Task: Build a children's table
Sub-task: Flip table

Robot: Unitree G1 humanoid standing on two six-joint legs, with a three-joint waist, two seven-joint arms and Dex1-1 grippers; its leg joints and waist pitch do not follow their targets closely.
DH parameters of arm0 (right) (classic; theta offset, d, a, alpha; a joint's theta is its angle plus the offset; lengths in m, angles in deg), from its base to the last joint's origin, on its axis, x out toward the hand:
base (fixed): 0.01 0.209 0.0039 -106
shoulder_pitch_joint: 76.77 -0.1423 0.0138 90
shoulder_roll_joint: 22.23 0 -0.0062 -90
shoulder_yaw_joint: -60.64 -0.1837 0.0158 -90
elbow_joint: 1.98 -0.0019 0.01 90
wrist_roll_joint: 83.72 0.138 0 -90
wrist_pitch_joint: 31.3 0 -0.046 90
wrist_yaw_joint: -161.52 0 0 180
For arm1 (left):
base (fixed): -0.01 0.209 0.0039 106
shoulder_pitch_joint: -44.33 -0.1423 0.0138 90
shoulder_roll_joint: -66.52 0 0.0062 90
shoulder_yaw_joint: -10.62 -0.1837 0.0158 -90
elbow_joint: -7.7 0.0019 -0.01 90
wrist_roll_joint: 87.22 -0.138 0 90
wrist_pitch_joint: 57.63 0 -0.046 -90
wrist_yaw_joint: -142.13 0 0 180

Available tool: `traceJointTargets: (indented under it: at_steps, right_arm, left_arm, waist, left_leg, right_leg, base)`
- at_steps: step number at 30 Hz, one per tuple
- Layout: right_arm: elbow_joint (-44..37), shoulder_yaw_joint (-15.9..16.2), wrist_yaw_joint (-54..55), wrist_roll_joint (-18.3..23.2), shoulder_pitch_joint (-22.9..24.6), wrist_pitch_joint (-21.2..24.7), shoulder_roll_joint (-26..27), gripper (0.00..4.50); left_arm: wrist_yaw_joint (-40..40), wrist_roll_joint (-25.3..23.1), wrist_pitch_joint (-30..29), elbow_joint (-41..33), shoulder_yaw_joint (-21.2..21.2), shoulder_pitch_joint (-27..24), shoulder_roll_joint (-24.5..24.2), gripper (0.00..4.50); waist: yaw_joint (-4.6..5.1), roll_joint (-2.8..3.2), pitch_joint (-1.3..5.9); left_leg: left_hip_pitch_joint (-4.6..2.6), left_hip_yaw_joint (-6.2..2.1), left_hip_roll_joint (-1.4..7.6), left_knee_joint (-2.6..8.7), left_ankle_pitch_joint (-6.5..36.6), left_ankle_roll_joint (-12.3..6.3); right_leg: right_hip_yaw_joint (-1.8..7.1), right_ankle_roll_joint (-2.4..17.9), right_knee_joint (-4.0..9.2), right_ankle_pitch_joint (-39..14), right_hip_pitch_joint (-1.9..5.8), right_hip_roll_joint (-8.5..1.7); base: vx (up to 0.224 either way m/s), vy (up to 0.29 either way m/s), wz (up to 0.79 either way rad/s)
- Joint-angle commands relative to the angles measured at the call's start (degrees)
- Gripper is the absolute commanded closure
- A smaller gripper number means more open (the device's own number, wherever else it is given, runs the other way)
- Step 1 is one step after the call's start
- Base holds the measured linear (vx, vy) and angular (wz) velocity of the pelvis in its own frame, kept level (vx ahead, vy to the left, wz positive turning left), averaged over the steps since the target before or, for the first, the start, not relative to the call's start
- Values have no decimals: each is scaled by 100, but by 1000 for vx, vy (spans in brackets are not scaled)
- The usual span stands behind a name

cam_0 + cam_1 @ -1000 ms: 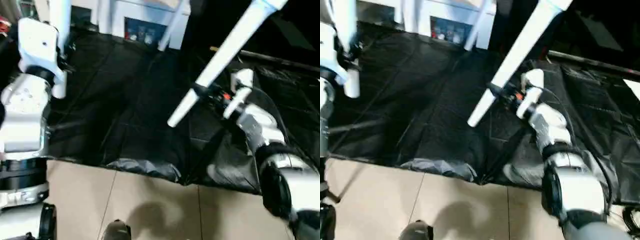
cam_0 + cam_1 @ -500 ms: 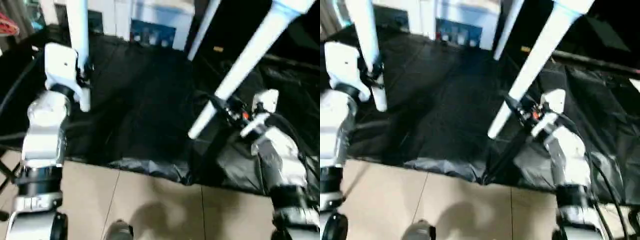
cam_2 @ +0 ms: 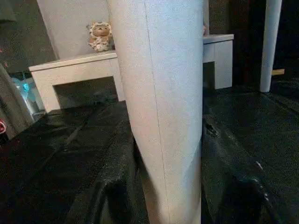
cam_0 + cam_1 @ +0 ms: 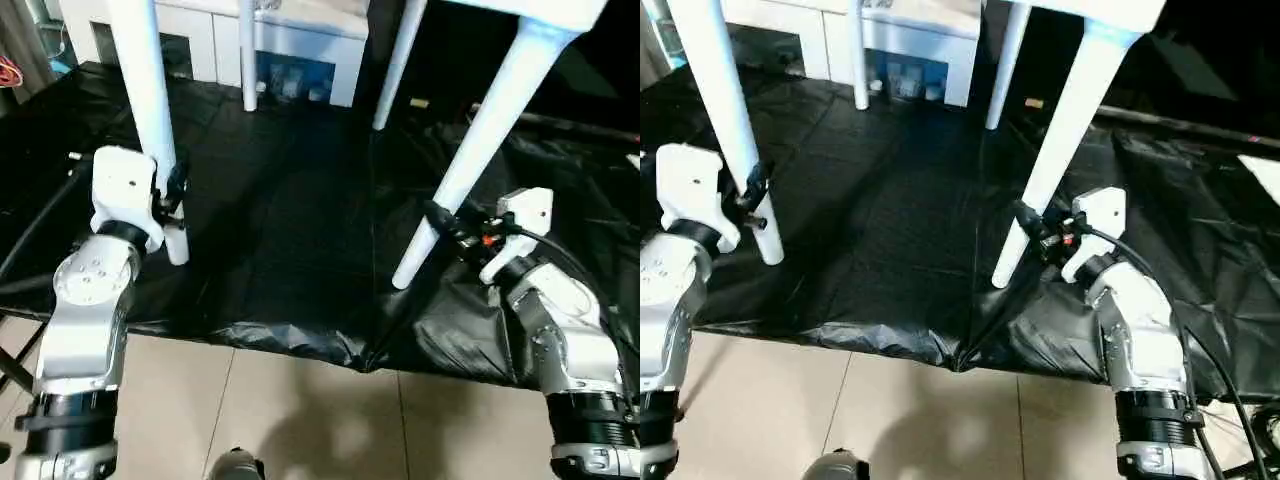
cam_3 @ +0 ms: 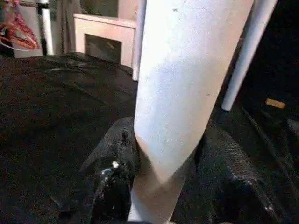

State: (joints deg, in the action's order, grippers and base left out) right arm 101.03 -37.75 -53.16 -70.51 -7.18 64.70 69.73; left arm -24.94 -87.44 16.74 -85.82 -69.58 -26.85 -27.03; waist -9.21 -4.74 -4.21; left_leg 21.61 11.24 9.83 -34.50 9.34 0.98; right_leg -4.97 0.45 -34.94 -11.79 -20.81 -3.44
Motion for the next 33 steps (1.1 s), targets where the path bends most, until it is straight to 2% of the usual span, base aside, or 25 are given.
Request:
traceJointTargets:
  at_steps: [1, 2, 4, 5, 7, 8, 10, 11, 12, 13, 14, 16, 17, 19, 20, 21, 22, 23, 24, 25, 27, 28, 30, 31, 33]
  right_arm:
    - [-53, 245, 91, -197, -45, 119, 66, 239]
    - [-67, 221, 187, -191, -36, 150, 118, 225]
    - [-93, 182, 279, -125, -17, 214, 198, 223]
    - [-149, 146, 396, -83, 33, 260, 279, 196]
    - [-250, 114, 579, -57, 124, 280, 366, 179]
    - [-299, 107, 632, -62, 162, 280, 383, 175]
    - [-542, 92, 837, -77, 344, 297, 452, 166]
    - [-834, 78, 959, -52, 559, 384, 526, 141]
    - [-834, 78, 959, -52, 559, 384, 526, 137]
    - [-941, 79, 994, -48, 639, 419, 552, 137]
    - [-1162, 92, 1062, -35, 803, 503, 593, 123]
    - [-1162, 92, 1062, -35, 803, 503, 593, 109]
    - [-1690, 106, 1352, -132, 1213, 680, 675, 93]
    - [-1975, 108, 1493, -163, 1436, 748, 713, 91]
    - [-2515, 76, 1679, -106, 1856, 882, 798, 91]
    - [-2515, 76, 1679, -106, 1856, 882, 798, 91]
    - [-2802, 64, 1708, -19, 2086, 924, 840, 91]
    - [-2893, 61, 1713, 13, 2162, 937, 854, 91]
    - [-3088, 47, 1706, 118, 2318, 981, 884, 91]
    - [-3307, 46, 1697, 189, 2511, 1028, 899, 91]
    - [-3874, 116, 1662, 387, 3042, 1237, 890, 91]
    - [-3874, 116, 1662, 387, 3042, 1237, 890, 91]
    - [-4038, 237, 1647, 369, 3276, 1339, 830, 91]
    - [-4113, 349, 1641, 329, 3452, 1458, 781, 91]
    - [-4131, 464, 1649, 259, 3592, 1526, 755, 91]
  left_arm:
    - [239, -129, 61, -58, -458, -58, 31, 249]
    - [268, -97, 91, -8, -438, -82, 22, 228]
    - [296, -69, 139, 58, -406, -113, 2, 214]
    - [316, -26, 169, 95, -349, -148, -28, 195]
    - [343, 55, 183, 86, -257, -207, -65, 175]
    - [342, 74, 189, 62, -221, -230, -77, 170]
    - [347, 162, 202, -72, -69, -342, -139, 161]
    - [338, 232, 194, -277, 70, -491, -193, 138]
    - [338, 232, 194, -277, 70, -491, -193, 132]
    - [343, 260, 189, -360, 117, -553, -210, 127]
    - [351, 314, 172, -524, 211, -679, -236, 118]
    - [351, 314, 172, -524, 211, -679, -236, 105]
    - [322, 407, 167, -901, 461, -1000, -260, 87]
    - [339, 512, 171, -1118, 590, -1201, -249, 82]
    - [472, 864, 113, -1578, 764, -1666, -148, 82]
    - [472, 864, 113, -1578, 764, -1666, -148, 82]
    - [559, 1076, 72, -1832, 824, -1942, -67, 82]
    - [576, 1127, 60, -1907, 841, -2031, -38, 82]
    - [578, 1260, 0, -2074, 868, -2204, 60, 82]
    - [547, 1363, -81, -2283, 853, -2416, 180, 82]
    - [487, 1611, -258, -2863, 666, -3013, 448, 82]
    - [487, 1611, -258, -2863, 666, -3013, 448, 82]
    - [399, 1604, -371, -3050, 541, -3245, 551, 82]
    - [232, 1475, -527, -3109, 425, -3368, 640, 82]
    - [67, 1312, -645, -3130, 292, -3470, 727, 82]
  waist:
    - [93, 183, 340]
    - [103, 151, 346]
    - [114, 153, 349]
    - [121, 161, 349]
    - [150, 165, 365]
    - [141, 200, 369]
    - [136, 173, 361]
    - [132, 222, 377]
    - [129, 210, 377]
    - [144, 205, 383]
    - [141, 230, 395]
    - [143, 208, 407]
    - [149, 197, 399]
    - [133, 209, 396]
    - [118, 257, 404]
    - [121, 235, 406]
    - [126, 229, 385]
    - [116, 260, 386]
    - [120, 251, 353]
    - [116, 277, 329]
    - [106, 276, 274]
    - [101, 268, 282]
    - [129, 263, 206]
    - [142, 286, 202]
    - [172, 282, 157]
  left_leg:
    - [-300, -391, 472, 603, 3386, 856]
    - [-308, -377, 466, 598, 3375, 865]
    - [-315, -368, 453, 593, 3321, 846]
    - [-304, -375, 456, 599, 3312, 851]
    - [-295, -368, 453, 602, 3245, 858]
    - [-307, -354, 444, 588, 3190, 829]
    - [-293, -336, 447, 590, 3080, 778]
    - [-273, -340, 449, 592, 2928, 752]
    - [-271, -335, 461, 601, 2863, 747]
    - [-235, -331, 464, 613, 2726, 718]
    - [-223, -323, 455, 615, 2579, 692]
    - [-192, -315, 462, 610, 2350, 649]
    - [-174, -305, 452, 611, 2194, 601]
    - [-181, -286, 458, 600, 2121, 551]
    - [-179, -283, 461, 600, 1968, 495]
    - [-177, -280, 468, 600, 1917, 479]
    - [-173, -265, 455, 604, 1956, 440]
    - [-181, -267, 449, 599, 1985, 439]
    - [-187, -263, 463, 619, 2161, 439]
    - [-201, -278, 460, 630, 2409, 469]
    - [-216, -301, 477, 644, 2783, 509]
    - [-226, -315, 484, 644, 2838, 525]
    - [-283, -341, 437, 635, 3335, 574]
    - [-282, -375, 432, 630, 3437, 609]
    - [-266, -414, 424, 633, 3534, 617]
  right_leg:
    - [338, 607, 555, -2399, -60, -661]
    - [349, 611, 560, -2352, -73, -668]
    - [365, 611, 565, -2316, -85, -675]
    - [365, 605, 553, -2301, -78, -671]
    - [366, 627, 532, -2152, -72, -660]
    - [377, 653, 530, -2094, -83, -664]
    - [391, 654, 543, -2037, -79, -671]
    - [392, 680, 505, -1916, -50, -666]
    - [396, 680, 508, -1818, -47, -655]
    - [395, 710, 468, -1583, -20, -635]
    - [392, 734, 439, -1428, -4, -627]
    - [394, 769, 411, -1162, 32, -631]
    - [392, 780, 399, -1061, 45, -615]
    - [402, 758, 408, -1007, 40, -625]
    - [405, 765, 395, -841, 55, -611]
    - [406, 779, 389, -766, 62, -611]
    - [407, 767, 404, -856, 49, -588]
    - [412, 765, 407, -929, 52, -602]
    - [418, 717, 454, -1198, 31, -597]
    - [423, 656, 490, -1581, 19, -607]
    - [438, 510, 581, -2164, -6, -626]
    - [438, 477, 588, -2261, 2, -631]
    - [423, 230, 722, -3210, -73, -627]
    - [412, 134, 752, -3476, -60, -635]
    - [377, -5, 821, -3848, -55, -648]
  base:
    - [0, 0, 0]
    - [0, 0, 0]
    - [0, 0, 0]
    - [0, 0, 0]
    - [0, 0, 0]
    - [0, 0, 0]
    - [0, 0, 0]
    - [0, 0, 0]
    - [0, 0, 0]
    - [0, 0, 0]
    - [56, -15, -4]
    - [28, -7, -2]
    - [0, 0, 0]
    - [26, -6, -1]
    - [50, -7, -1]
    - [50, -7, -1]
    - [0, 0, 0]
    - [0, 0, 0]
    - [0, 0, 0]
    - [0, 0, 0]
    - [0, 0, 0]
    - [0, 0, 0]
    - [0, 0, 0]
    - [0, 0, 0]
    - [0, 0, 0]
